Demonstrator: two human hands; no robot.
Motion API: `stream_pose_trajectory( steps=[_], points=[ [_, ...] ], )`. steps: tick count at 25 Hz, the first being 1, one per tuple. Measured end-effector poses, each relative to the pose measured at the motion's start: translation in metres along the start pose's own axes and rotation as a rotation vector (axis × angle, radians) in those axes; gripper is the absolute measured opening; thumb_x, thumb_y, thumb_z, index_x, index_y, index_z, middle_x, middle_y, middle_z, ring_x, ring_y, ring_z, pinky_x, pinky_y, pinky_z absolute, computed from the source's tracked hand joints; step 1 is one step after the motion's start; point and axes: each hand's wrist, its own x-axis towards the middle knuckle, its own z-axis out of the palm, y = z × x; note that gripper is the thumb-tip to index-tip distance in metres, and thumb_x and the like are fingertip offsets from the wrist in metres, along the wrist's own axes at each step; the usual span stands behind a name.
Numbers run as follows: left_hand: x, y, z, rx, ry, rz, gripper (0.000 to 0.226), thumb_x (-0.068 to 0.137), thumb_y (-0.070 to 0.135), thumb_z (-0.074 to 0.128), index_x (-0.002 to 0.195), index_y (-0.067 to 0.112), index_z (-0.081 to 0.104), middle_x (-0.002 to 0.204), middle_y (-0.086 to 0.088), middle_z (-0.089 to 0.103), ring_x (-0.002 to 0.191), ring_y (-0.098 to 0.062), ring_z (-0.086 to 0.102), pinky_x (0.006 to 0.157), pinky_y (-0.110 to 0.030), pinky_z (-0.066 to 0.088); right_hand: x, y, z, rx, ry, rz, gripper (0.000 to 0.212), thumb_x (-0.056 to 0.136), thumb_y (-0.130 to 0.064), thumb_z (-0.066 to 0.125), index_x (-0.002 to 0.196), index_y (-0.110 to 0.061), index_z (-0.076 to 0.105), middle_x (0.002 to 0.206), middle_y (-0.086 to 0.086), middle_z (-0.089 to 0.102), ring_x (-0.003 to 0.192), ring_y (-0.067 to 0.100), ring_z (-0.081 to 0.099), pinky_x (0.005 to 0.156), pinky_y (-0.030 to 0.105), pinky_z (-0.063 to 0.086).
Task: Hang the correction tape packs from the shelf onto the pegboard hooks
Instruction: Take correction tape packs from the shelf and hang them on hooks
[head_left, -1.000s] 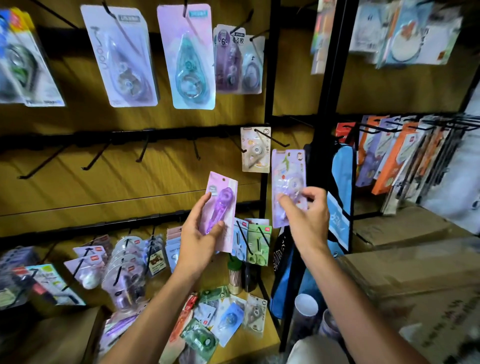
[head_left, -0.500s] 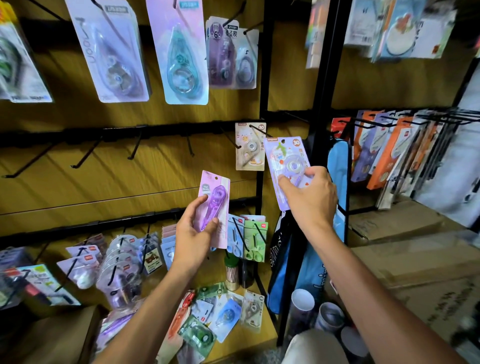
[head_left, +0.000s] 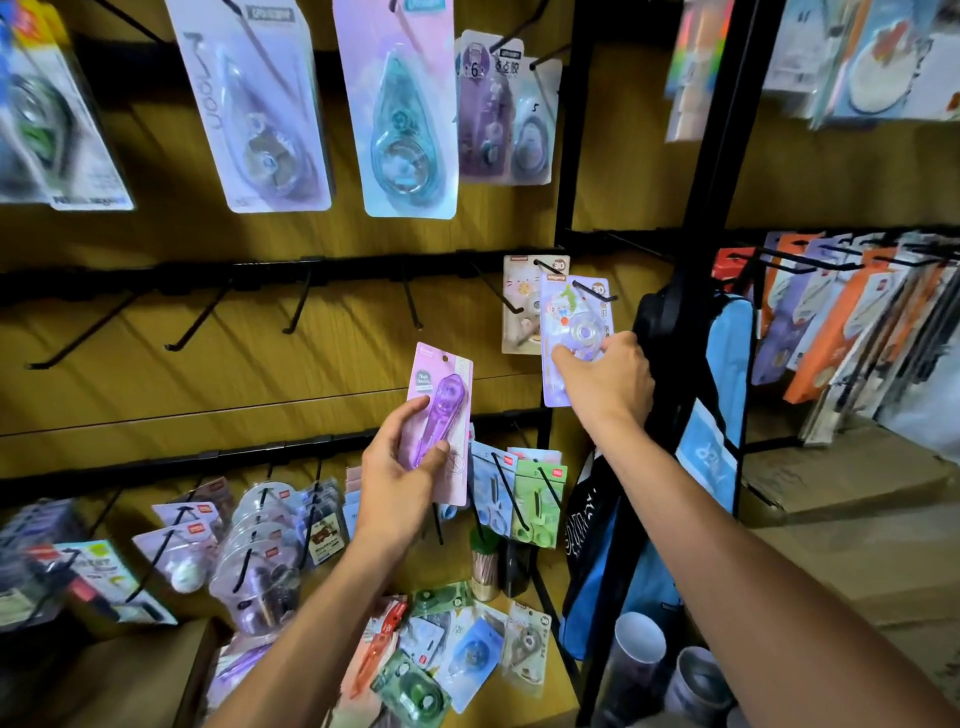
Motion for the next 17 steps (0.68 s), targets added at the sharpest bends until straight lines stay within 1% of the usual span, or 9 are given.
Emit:
stream_pose_trajectory(
  steps=[3, 5, 6, 8, 11, 13, 15, 17],
  points=[
    [0.019, -0.006, -0.009, -0.003, 0.023, -0.019, 0.043, 0.088, -0.004, 0.064, 0.122, 0.023, 0.06, 0.125, 0.001, 0.064, 0.1, -0.002, 0.065, 0.078, -0.015, 0.053, 0.026, -0.008, 0.035, 0.036, -0.018, 0.042, 0.063, 0.072, -0.051, 0.071, 0.113, -0.006, 0.055, 0.118, 0.012, 0.062, 0.106, 0.034, 0.061, 0.077, 0.036, 0.05],
    [0.032, -0.008, -0.014, -0.001, 0.033, -0.021, 0.043, 0.088, -0.005, 0.064, 0.122, 0.021, 0.061, 0.124, 0.001, 0.064, 0.095, 0.004, 0.065, 0.074, -0.012, 0.052, 0.043, -0.013, 0.055, 0.066, -0.033, 0.073, 0.062, 0.071, -0.048, 0.072, 0.113, -0.006, 0.056, 0.117, 0.012, 0.064, 0.106, 0.034, 0.061, 0.075, 0.034, 0.048],
    [0.038, -0.009, -0.017, 0.001, 0.036, -0.022, 0.043, 0.088, -0.005, 0.064, 0.122, 0.021, 0.061, 0.124, 0.002, 0.064, 0.094, 0.004, 0.065, 0.073, -0.011, 0.051, 0.051, -0.015, 0.064, 0.079, -0.038, 0.08, 0.062, 0.071, -0.047, 0.073, 0.113, -0.005, 0.056, 0.117, 0.013, 0.064, 0.106, 0.034, 0.061, 0.077, 0.035, 0.049],
    [0.049, -0.011, -0.022, 0.0, 0.03, -0.021, 0.043, 0.088, -0.004, 0.064, 0.122, 0.022, 0.061, 0.124, 0.003, 0.064, 0.098, -0.001, 0.066, 0.075, -0.014, 0.053, 0.066, -0.018, 0.083, 0.098, -0.044, 0.086, 0.062, 0.071, -0.045, 0.075, 0.113, -0.005, 0.056, 0.118, 0.013, 0.064, 0.108, 0.035, 0.061, 0.08, 0.038, 0.051],
    [0.063, -0.015, -0.028, -0.01, 0.025, -0.024, 0.043, 0.089, -0.001, 0.064, 0.122, 0.026, 0.061, 0.125, 0.004, 0.064, 0.104, -0.01, 0.067, 0.084, -0.027, 0.058, 0.084, -0.023, 0.108, 0.079, -0.047, 0.071, 0.063, 0.072, -0.045, 0.077, 0.115, -0.004, 0.056, 0.12, 0.014, 0.063, 0.11, 0.034, 0.06, 0.08, 0.036, 0.048],
    [0.068, -0.017, -0.028, -0.028, 0.022, -0.038, 0.043, 0.089, 0.0, 0.064, 0.123, 0.026, 0.061, 0.124, 0.005, 0.065, 0.104, -0.013, 0.068, 0.084, -0.033, 0.059, 0.094, -0.022, 0.12, 0.069, -0.055, 0.071, 0.065, 0.072, -0.046, 0.078, 0.117, -0.004, 0.056, 0.122, 0.014, 0.062, 0.112, 0.034, 0.059, 0.08, 0.035, 0.047],
    [0.07, -0.02, -0.028, -0.036, 0.02, -0.044, 0.043, 0.089, 0.0, 0.064, 0.123, 0.026, 0.062, 0.123, 0.005, 0.065, 0.103, -0.013, 0.068, 0.083, -0.03, 0.059, 0.1, -0.018, 0.13, 0.095, -0.059, 0.08, 0.066, 0.07, -0.045, 0.079, 0.118, -0.005, 0.055, 0.122, 0.013, 0.062, 0.112, 0.034, 0.059, 0.082, 0.035, 0.048],
    [0.071, -0.023, -0.028, -0.045, 0.023, -0.044, 0.042, 0.089, 0.0, 0.064, 0.123, 0.024, 0.063, 0.121, 0.006, 0.067, 0.102, -0.009, 0.068, 0.08, -0.023, 0.058, 0.102, -0.013, 0.14, 0.165, -0.065, 0.096, 0.067, 0.068, -0.042, 0.079, 0.118, -0.006, 0.052, 0.121, 0.012, 0.062, 0.11, 0.033, 0.06, 0.083, 0.036, 0.051]
  ],
)
